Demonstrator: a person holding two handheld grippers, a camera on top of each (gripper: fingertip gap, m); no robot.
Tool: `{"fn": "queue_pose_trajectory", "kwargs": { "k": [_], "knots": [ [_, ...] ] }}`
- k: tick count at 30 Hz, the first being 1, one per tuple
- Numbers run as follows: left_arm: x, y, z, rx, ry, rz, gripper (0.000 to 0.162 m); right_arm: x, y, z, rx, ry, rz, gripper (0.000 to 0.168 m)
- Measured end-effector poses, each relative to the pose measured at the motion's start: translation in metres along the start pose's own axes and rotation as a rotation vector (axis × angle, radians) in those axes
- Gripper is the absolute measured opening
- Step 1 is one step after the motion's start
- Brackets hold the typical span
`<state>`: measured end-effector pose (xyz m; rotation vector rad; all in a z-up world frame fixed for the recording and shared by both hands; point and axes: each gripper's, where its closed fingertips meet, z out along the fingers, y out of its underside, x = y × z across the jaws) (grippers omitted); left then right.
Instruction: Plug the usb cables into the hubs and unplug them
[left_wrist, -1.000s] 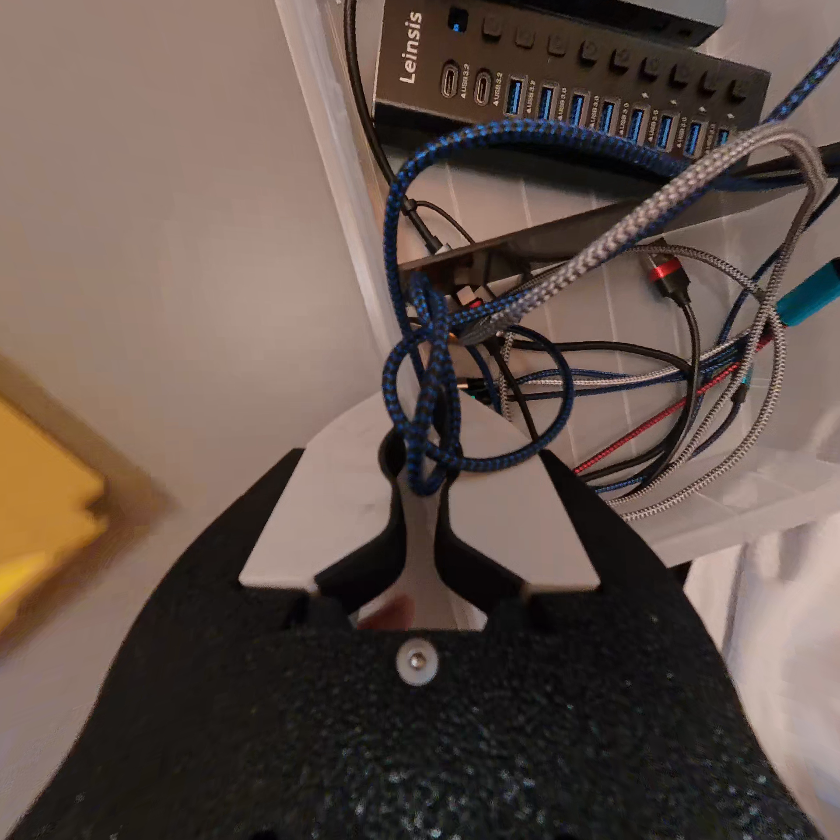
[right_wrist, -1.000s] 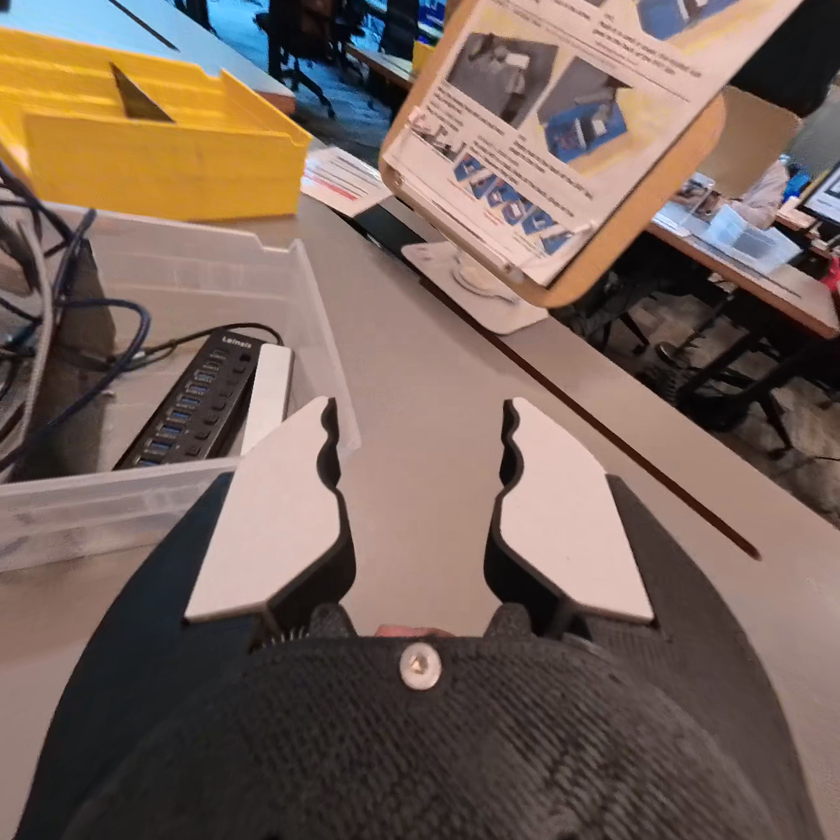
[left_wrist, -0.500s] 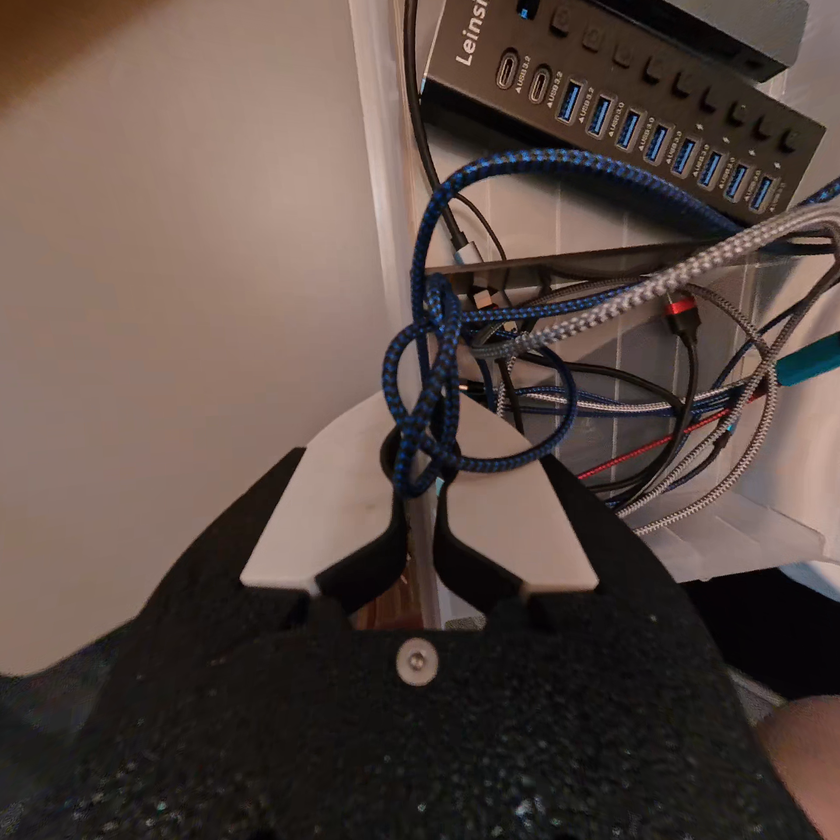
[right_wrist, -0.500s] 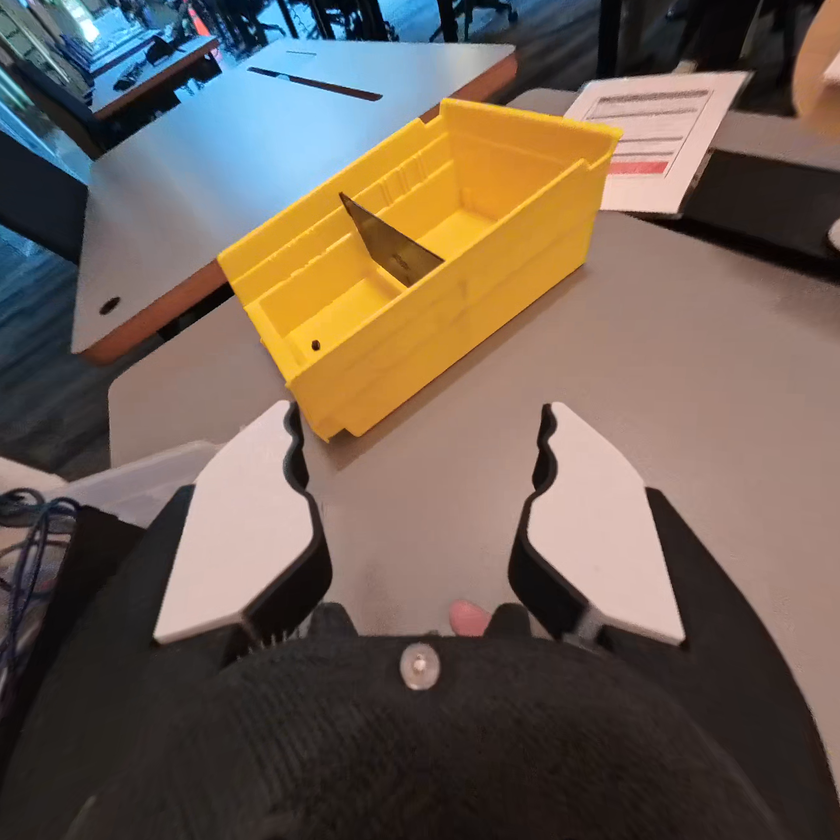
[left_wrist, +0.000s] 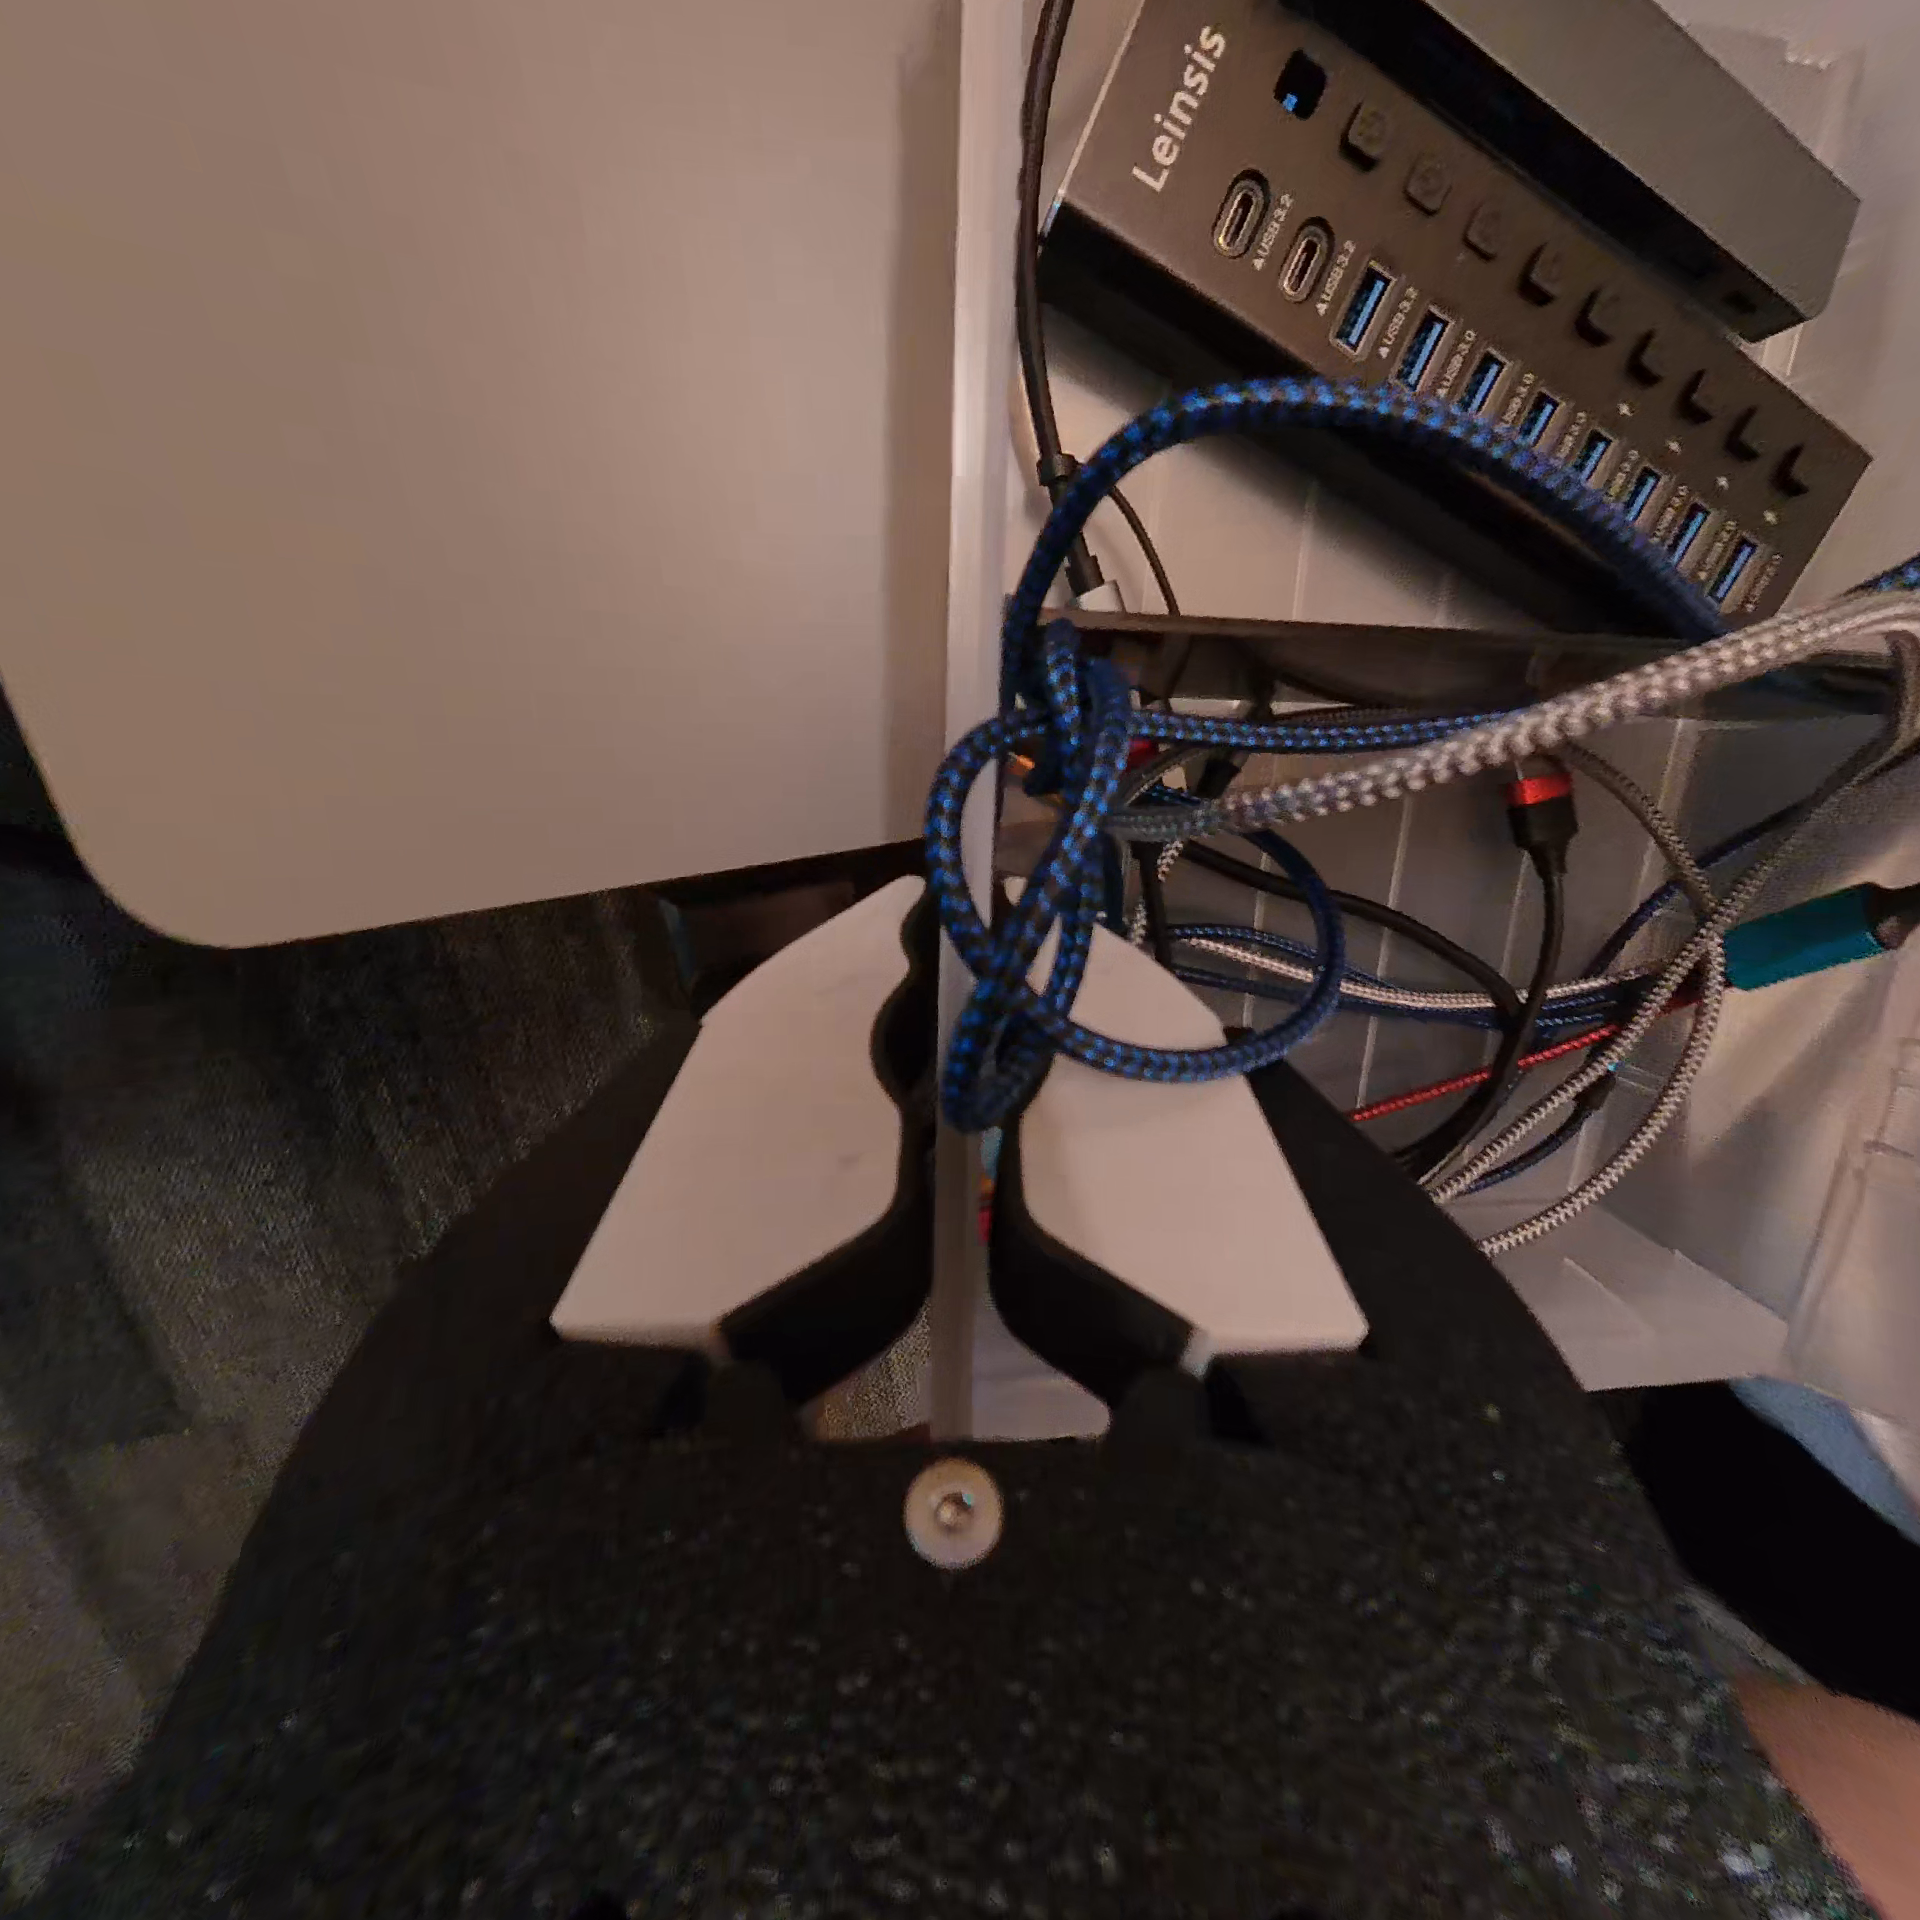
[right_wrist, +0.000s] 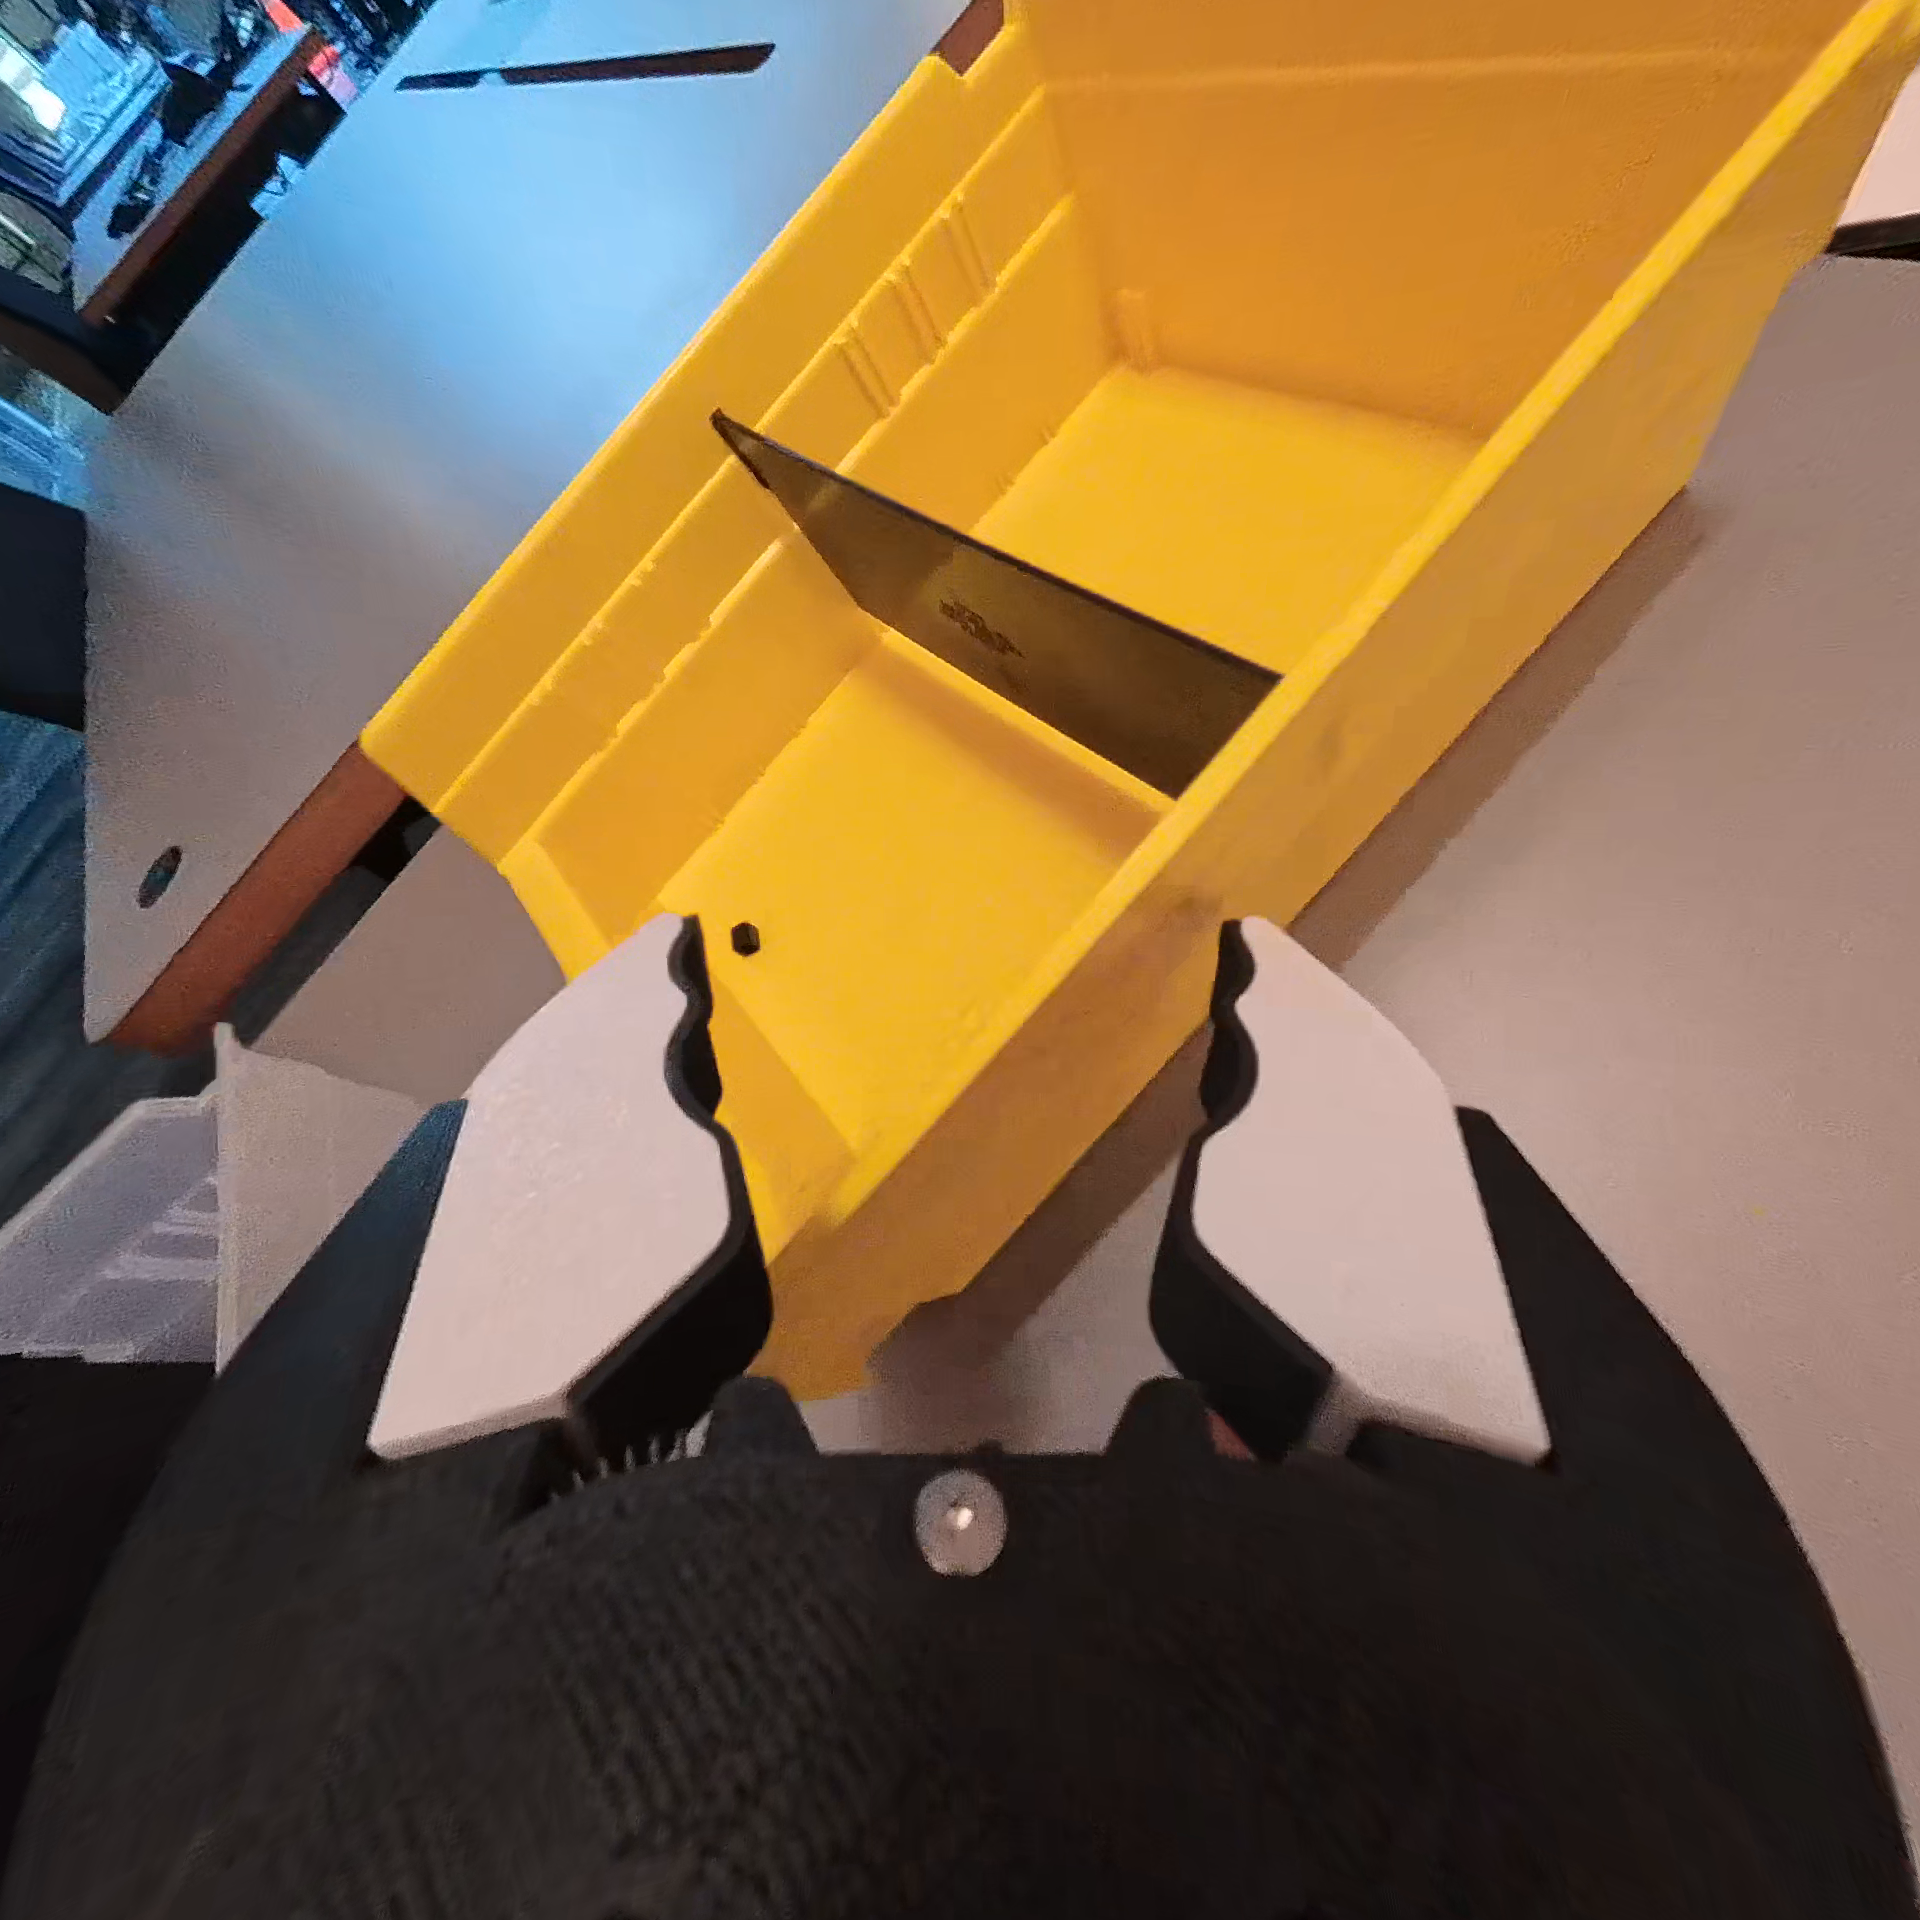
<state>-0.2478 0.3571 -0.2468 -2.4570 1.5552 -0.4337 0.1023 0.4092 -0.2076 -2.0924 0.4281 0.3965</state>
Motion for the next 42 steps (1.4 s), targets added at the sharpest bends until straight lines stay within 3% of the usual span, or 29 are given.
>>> {"fn": "queue_pose_trajectory", "kwargs": {
  "k": [4,6,10,11,16,21,26,33,38,42],
  "knots": [
    [-0.012,0.001,-0.002,0.024,-0.029,-0.084,0.007,0.017,-0.002,0.017,-0.069,0.088,-0.093,0.082],
    [-0.016,0.001,-0.003,0.029,-0.043,-0.112,0.007,0.029,-0.005,0.016,-0.098,0.119,-0.121,0.069],
    [-0.022,0.0,-0.003,0.032,-0.058,-0.133,0.007,0.078,-0.012,-0.009,-0.12,0.267,-0.202,0.013],
    [-0.023,0.0,-0.003,0.03,-0.061,-0.133,0.006,0.088,-0.013,-0.02,-0.115,0.288,-0.239,0.008],
    [-0.026,-0.005,-0.002,0.019,0.006,-0.133,0.006,0.116,-0.011,-0.095,-0.084,0.326,-0.332,0.009],
    [-0.029,-0.028,0.005,0.012,0.034,-0.106,0.007,0.159,0.003,-0.204,-0.019,0.361,-0.305,0.008],
    [-0.027,-0.083,0.025,0.026,0.042,-0.084,0.006,0.223,0.031,-0.328,0.1,0.414,-0.182,0.006],
    [-0.025,-0.203,0.067,0.076,0.022,-0.051,0.007,0.342,0.077,-0.471,0.077,0.674,-0.023,0.007],
    [-0.025,-0.281,0.095,0.118,-0.02,-0.042,0.007,0.423,0.101,-0.525,0.084,0.829,0.098,0.007],
    [-0.028,-0.315,0.107,0.124,-0.057,-0.038,0.008,0.464,0.105,-0.531,0.09,0.831,0.151,0.007]
  ]
}}
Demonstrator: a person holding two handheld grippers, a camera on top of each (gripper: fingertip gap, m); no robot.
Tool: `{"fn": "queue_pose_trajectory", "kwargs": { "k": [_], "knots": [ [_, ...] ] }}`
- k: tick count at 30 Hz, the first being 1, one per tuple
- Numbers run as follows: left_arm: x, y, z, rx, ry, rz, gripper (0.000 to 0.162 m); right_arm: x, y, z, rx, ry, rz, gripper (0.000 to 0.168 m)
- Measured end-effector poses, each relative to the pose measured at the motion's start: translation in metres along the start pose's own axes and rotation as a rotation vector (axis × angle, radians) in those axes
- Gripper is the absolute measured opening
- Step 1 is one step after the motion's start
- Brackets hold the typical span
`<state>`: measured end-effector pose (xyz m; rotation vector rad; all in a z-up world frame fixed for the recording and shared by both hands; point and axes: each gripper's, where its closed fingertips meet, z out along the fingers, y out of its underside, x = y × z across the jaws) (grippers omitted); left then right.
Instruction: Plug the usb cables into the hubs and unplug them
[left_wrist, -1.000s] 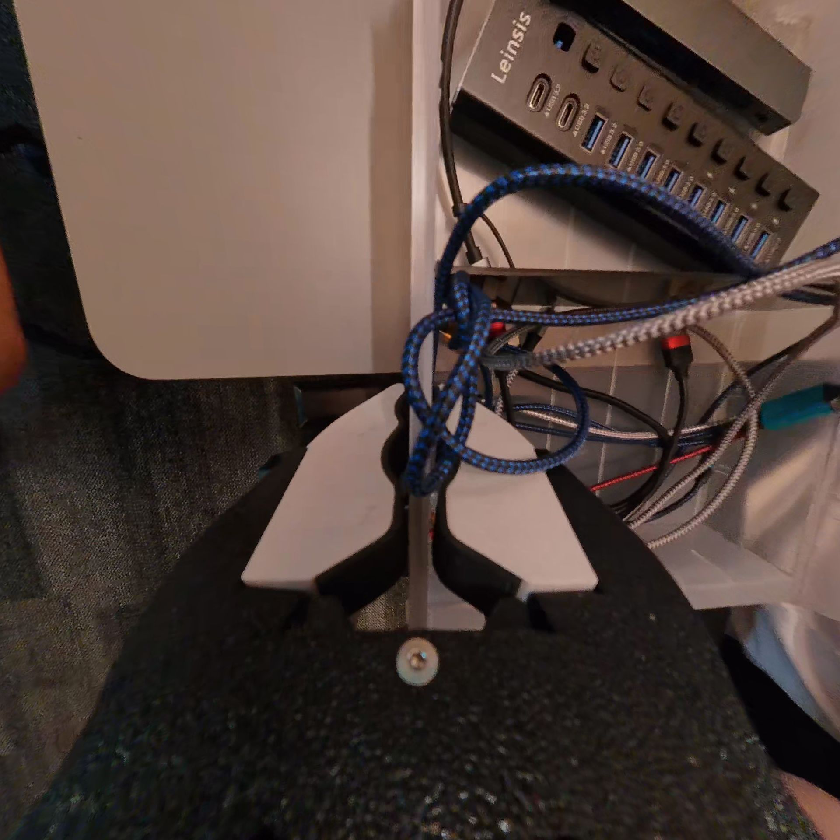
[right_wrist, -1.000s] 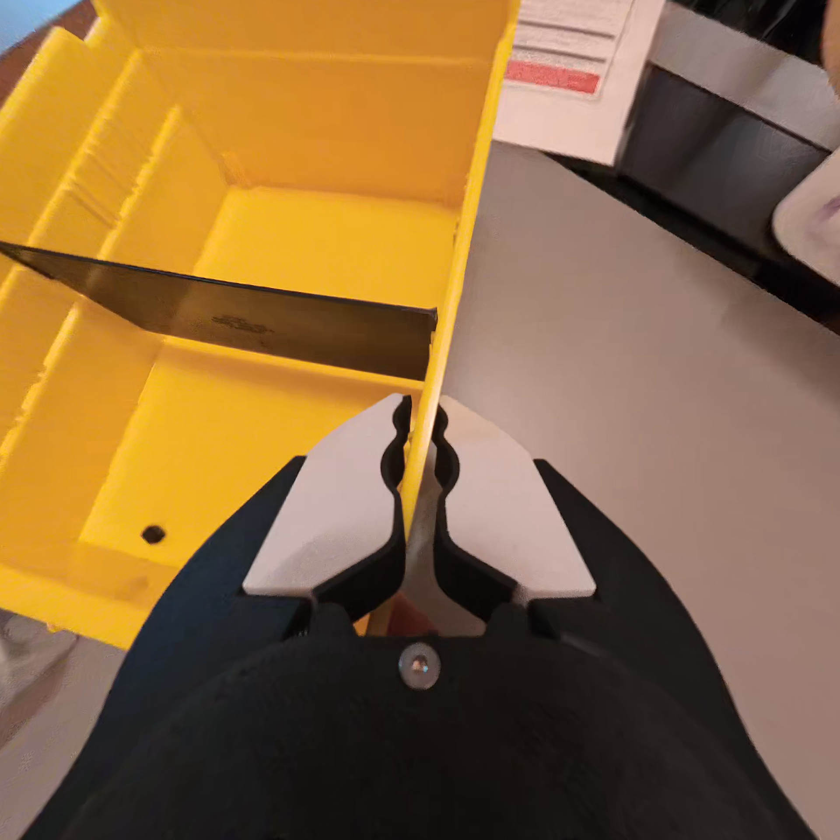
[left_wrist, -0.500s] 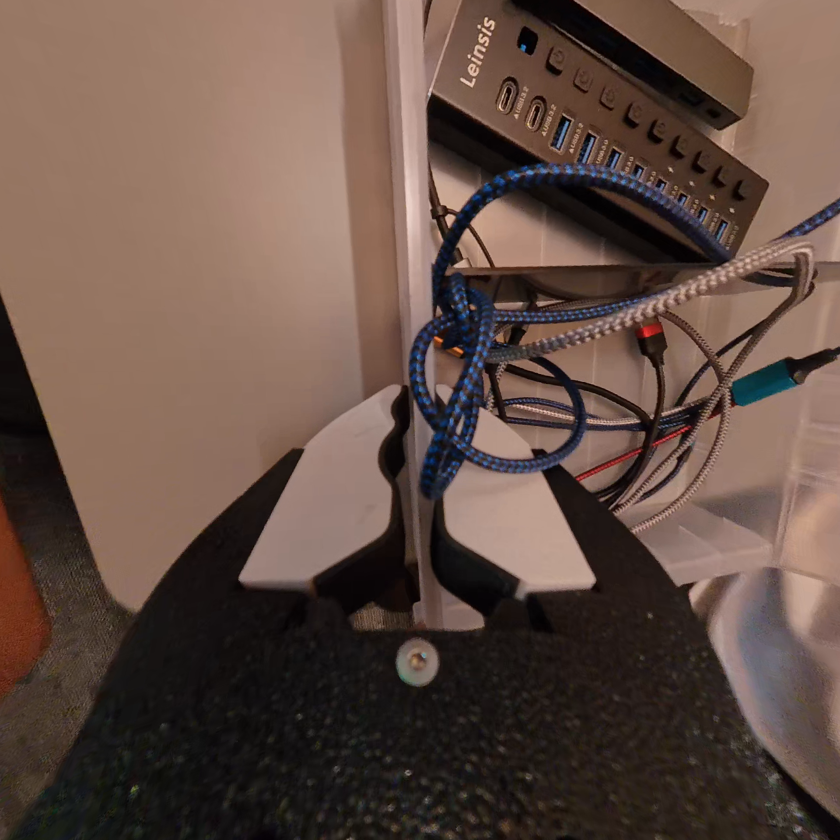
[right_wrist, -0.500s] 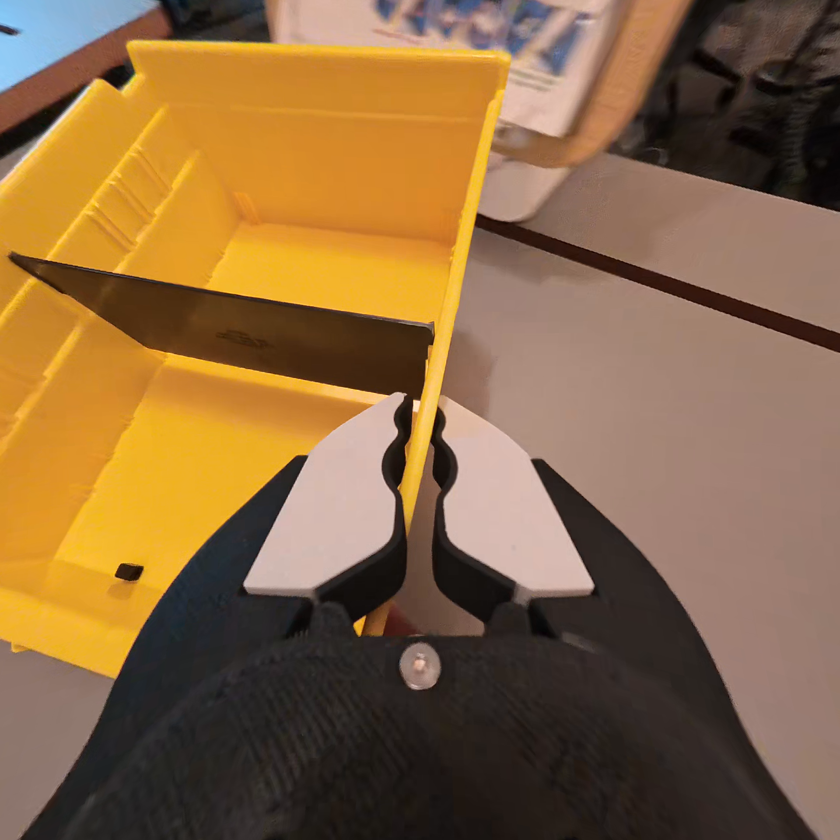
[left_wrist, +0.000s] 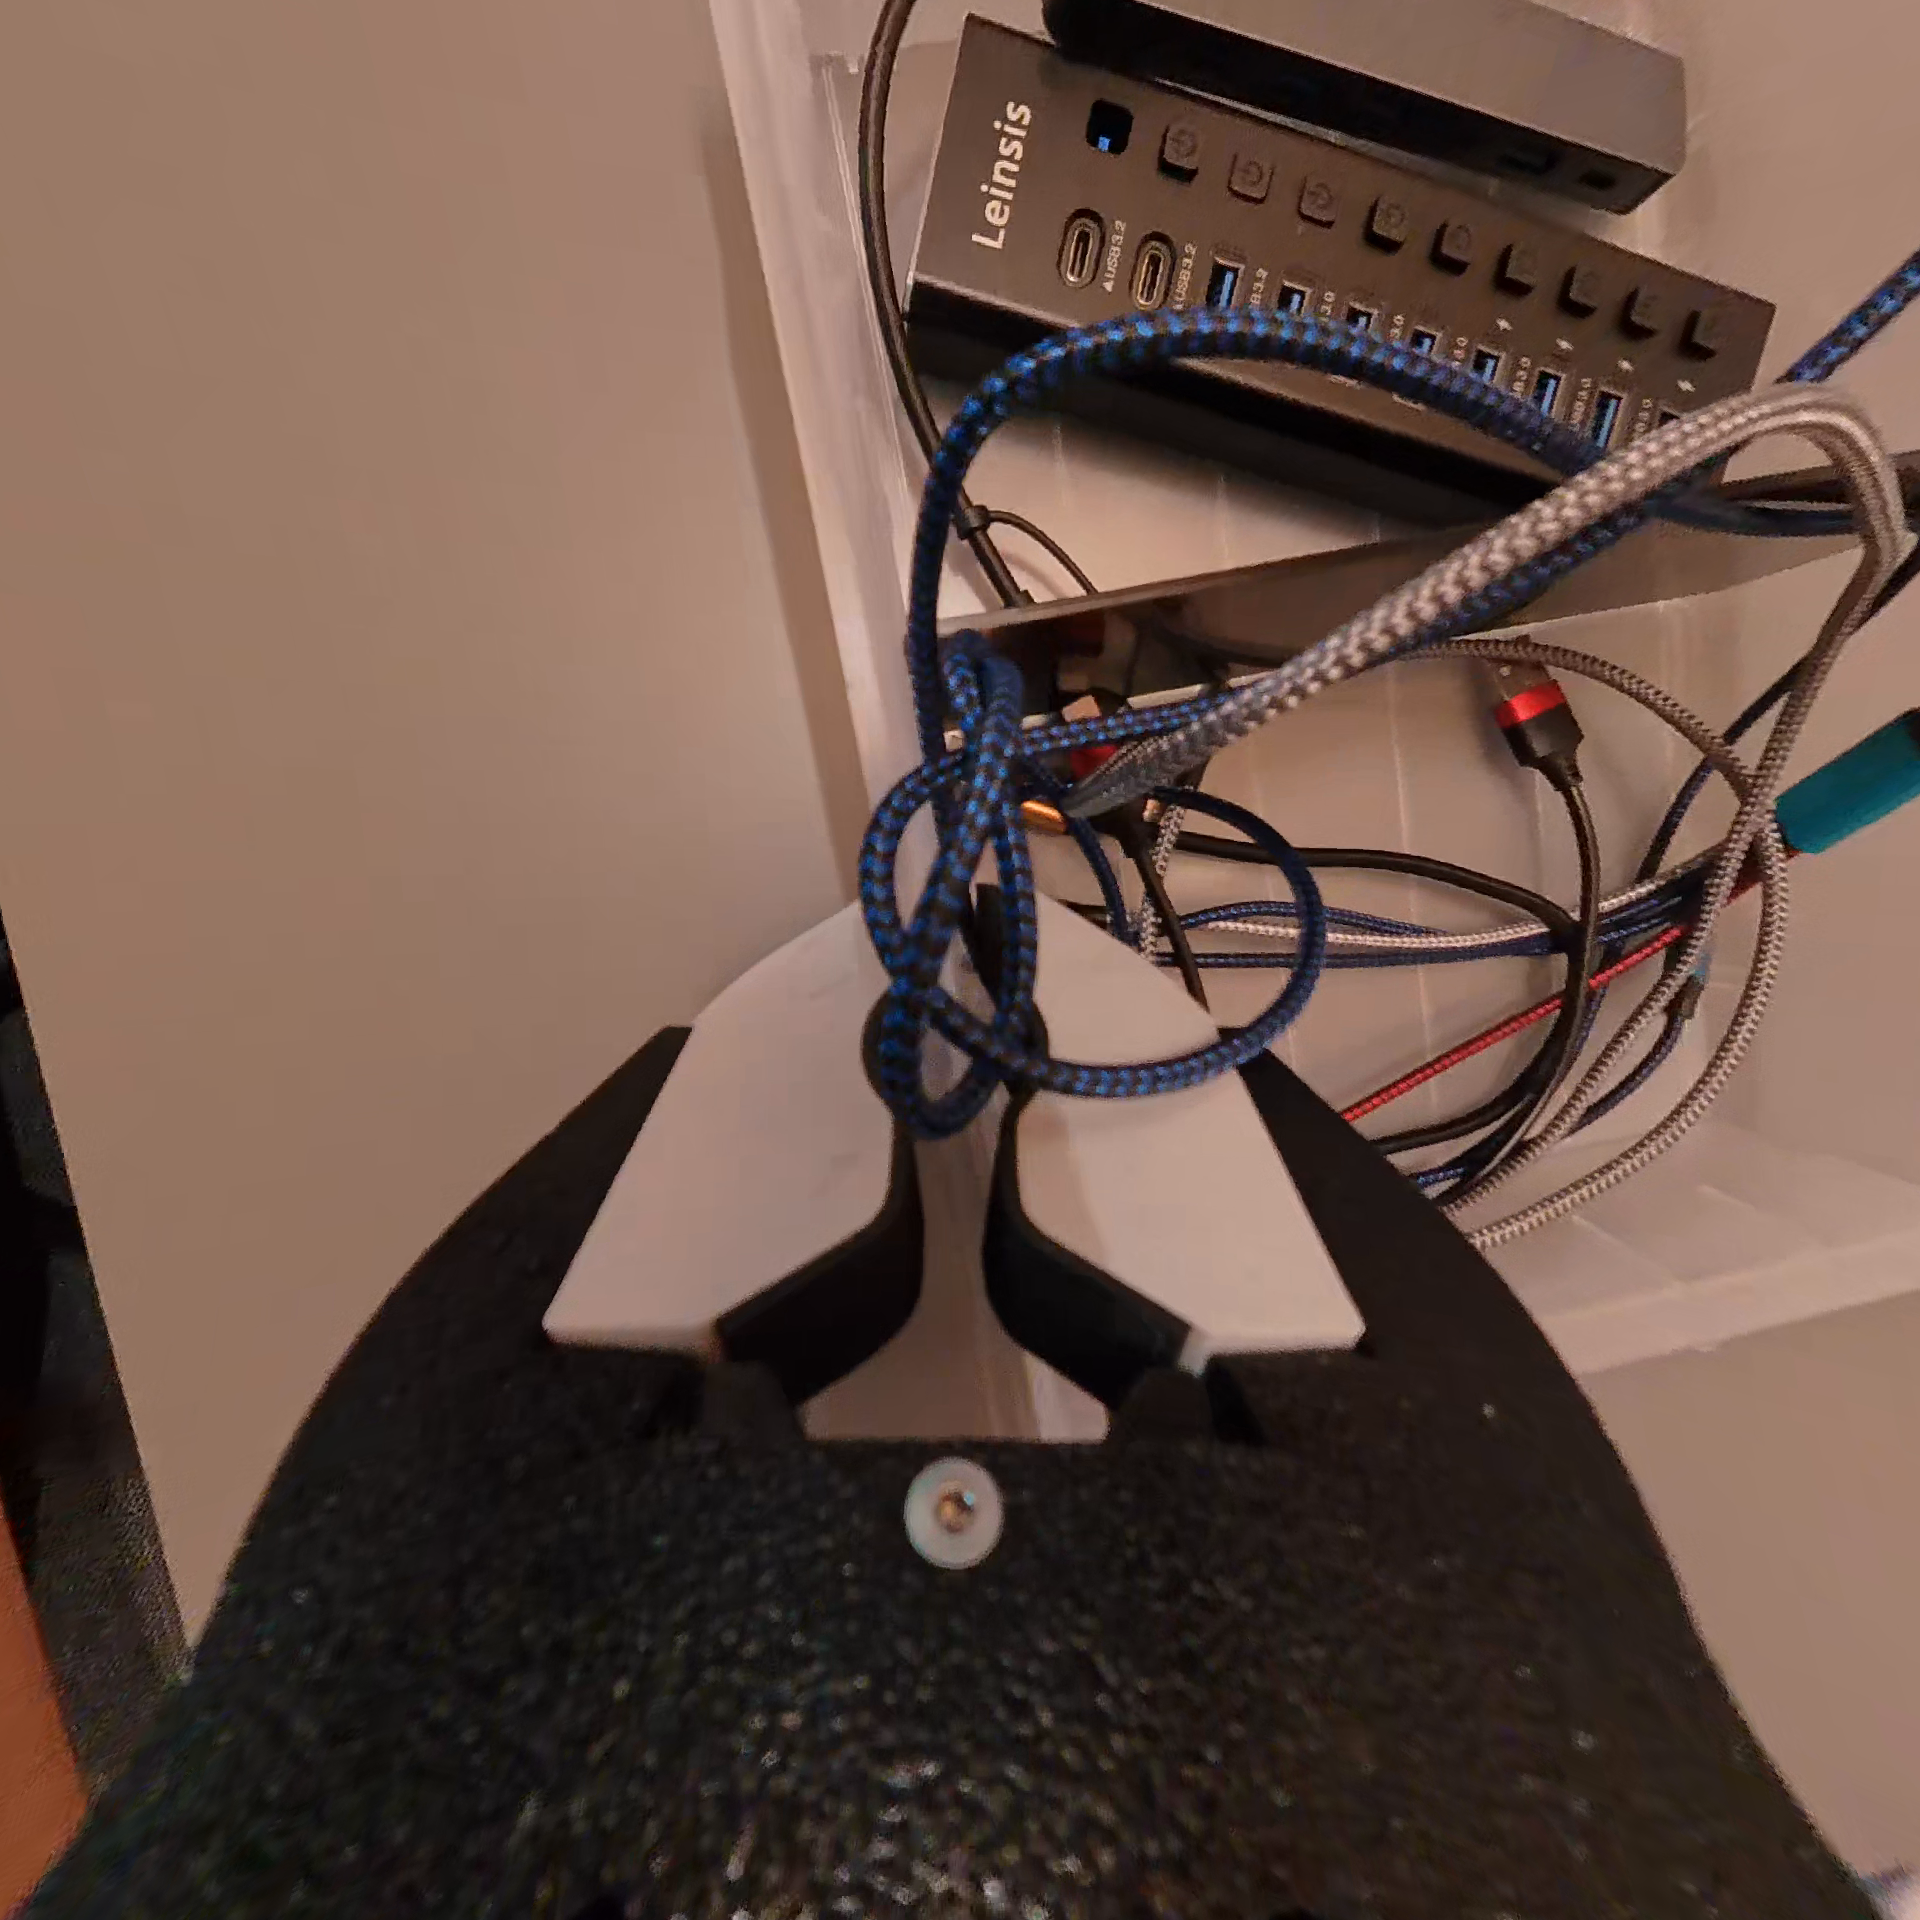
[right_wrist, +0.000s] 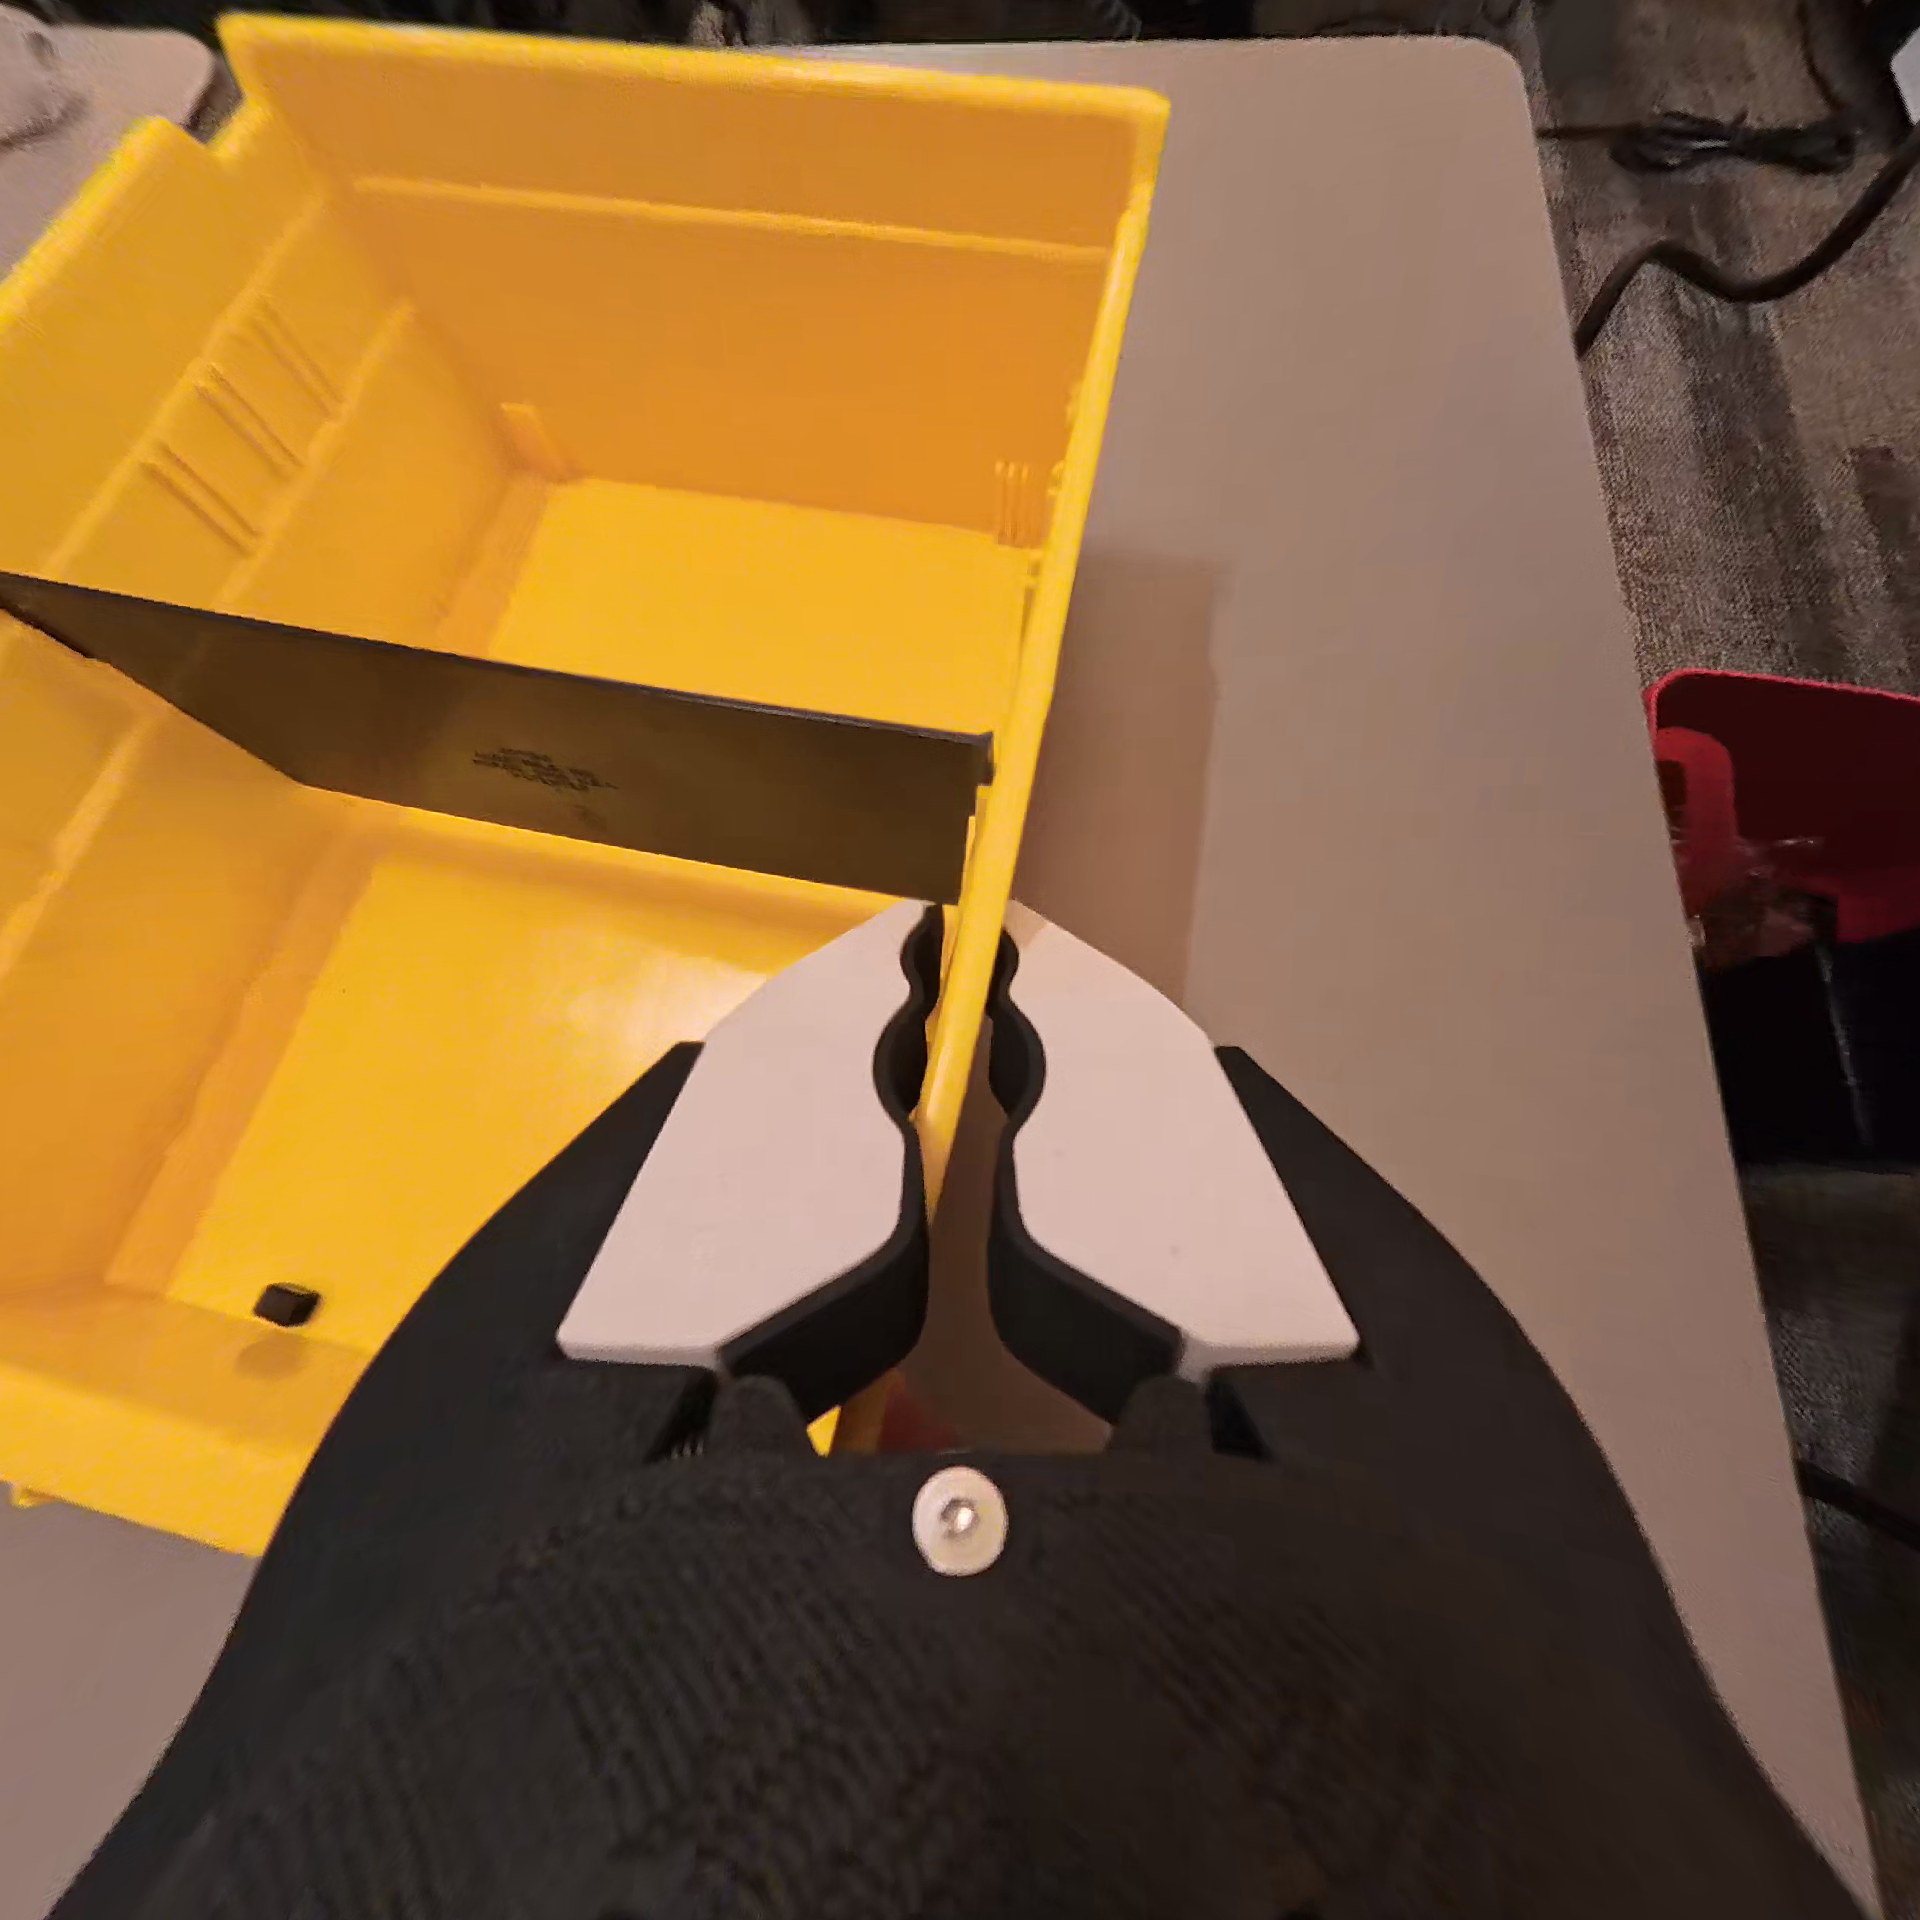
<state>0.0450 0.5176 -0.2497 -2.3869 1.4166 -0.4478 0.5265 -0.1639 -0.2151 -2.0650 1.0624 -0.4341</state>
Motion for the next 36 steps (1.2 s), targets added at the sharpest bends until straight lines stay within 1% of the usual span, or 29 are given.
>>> {"fn": "queue_pose_trajectory", "kwargs": {
  "k": [3,8,13,14,15,17,19,20,22,23,25,27,29,30,33,36],
  "knots": [
    [-0.002,-0.009,0.005,0.007,-0.005,-0.002,0.008,0.009,-0.006,0.017,0.013,0.005,-0.038,0.006],
    [-0.002,-0.01,0.005,0.017,-0.014,0.012,0.008,0.018,-0.019,0.033,0.005,-0.005,-0.067,0.006],
    [-0.003,-0.009,0.006,0.012,-0.033,0.058,0.01,0.021,-0.022,0.037,-0.021,-0.016,-0.097,0.007],
    [-0.004,-0.008,0.006,0.004,-0.044,0.071,0.013,0.022,-0.02,0.034,-0.036,-0.007,-0.108,0.008],
    [-0.005,-0.007,0.006,-0.004,-0.06,0.087,0.017,0.023,-0.02,0.029,-0.041,0.013,-0.135,0.012],
    [-0.008,-0.006,0.004,0.0,-0.108,0.143,0.033,0.033,-0.029,0.01,0.003,0.113,-0.187,0.034],
    [-0.006,-0.008,-0.007,0.024,-0.147,0.208,0.044,0.034,-0.041,-0.018,0.059,0.172,-0.226,0.043],
    [-0.003,-0.009,-0.015,0.037,-0.149,0.245,0.05,0.03,-0.047,-0.034,0.09,0.181,-0.236,0.05],
    [0.0,-0.012,-0.037,0.051,-0.155,0.309,0.058,0.008,-0.05,-0.061,0.129,0.129,-0.275,0.083],
    [0.0,-0.015,-0.049,0.054,-0.17,0.336,0.063,-0.005,-0.049,-0.073,0.141,0.099,-0.284,0.091],
    [0.006,-0.029,-0.071,0.1,-0.149,0.407,0.071,-0.037,-0.042,-0.09,0.165,0.019,-0.293,0.093],
    [0.024,-0.047,-0.087,0.171,-0.051,0.47,0.071,-0.077,-0.031,-0.101,0.187,-0.09,-0.301,0.1],
    [0.042,-0.067,-0.098,0.215,0.042,0.52,0.07,-0.116,-0.019,-0.107,0.213,-0.19,-0.298,0.099],
    [0.046,-0.078,-0.1,0.221,0.051,0.552,0.069,-0.135,-0.011,-0.109,0.219,-0.237,-0.291,0.098],
    [0.05,-0.108,-0.086,0.175,0.045,0.691,0.068,-0.179,0.011,-0.11,0.224,-0.332,-0.284,0.093],
    [0.048,-0.129,-0.052,0.063,0.024,0.789,0.066,-0.202,0.03,-0.108,0.21,-0.335,-0.279,0.091]
  ]
}}
